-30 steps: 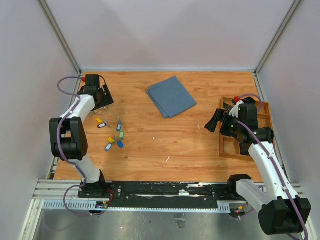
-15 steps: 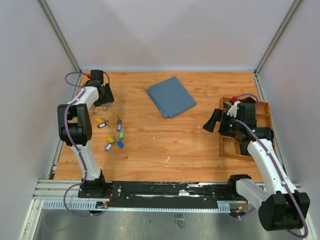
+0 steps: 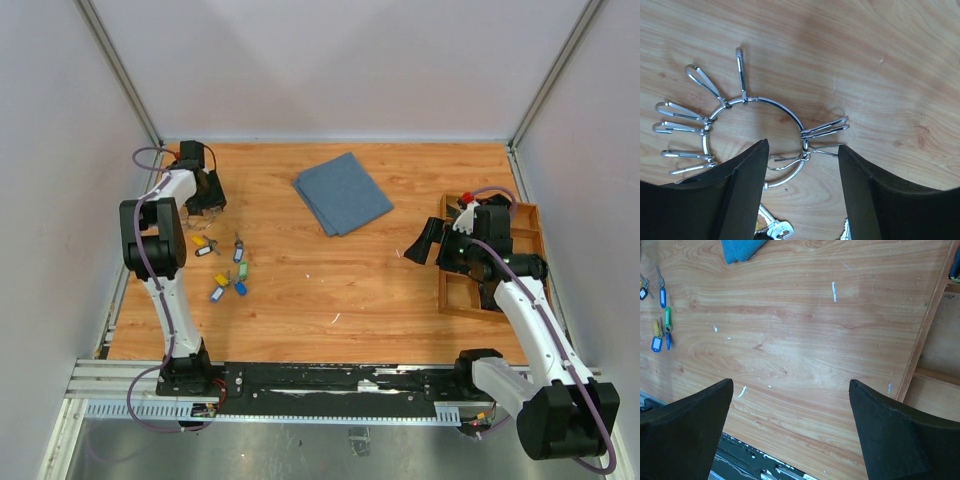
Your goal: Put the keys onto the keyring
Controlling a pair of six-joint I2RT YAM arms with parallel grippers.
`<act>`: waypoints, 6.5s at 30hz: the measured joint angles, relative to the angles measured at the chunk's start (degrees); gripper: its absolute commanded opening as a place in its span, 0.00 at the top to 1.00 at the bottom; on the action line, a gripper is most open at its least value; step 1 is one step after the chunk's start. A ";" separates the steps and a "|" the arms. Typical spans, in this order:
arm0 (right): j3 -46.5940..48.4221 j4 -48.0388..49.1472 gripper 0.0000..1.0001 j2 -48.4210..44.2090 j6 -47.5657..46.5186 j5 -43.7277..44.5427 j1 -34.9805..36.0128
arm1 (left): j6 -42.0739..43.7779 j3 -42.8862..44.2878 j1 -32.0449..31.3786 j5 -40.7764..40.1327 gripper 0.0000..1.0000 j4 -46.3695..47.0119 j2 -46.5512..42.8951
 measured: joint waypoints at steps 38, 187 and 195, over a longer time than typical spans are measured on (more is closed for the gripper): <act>-0.70 -1.14 0.01 -1.33 0.11 -0.11 0.00 | -2.95 -17.31 -37.57 9.51 0.64 9.11 -9.18; 32.37 -10.93 0.99 5.84 -41.68 26.71 59.10 | -23.23 -33.11 -51.54 26.05 0.59 23.15 -63.91; 32.37 -10.03 0.99 5.81 -41.68 26.71 59.10 | -23.61 -33.53 -51.84 26.29 0.60 23.71 -63.08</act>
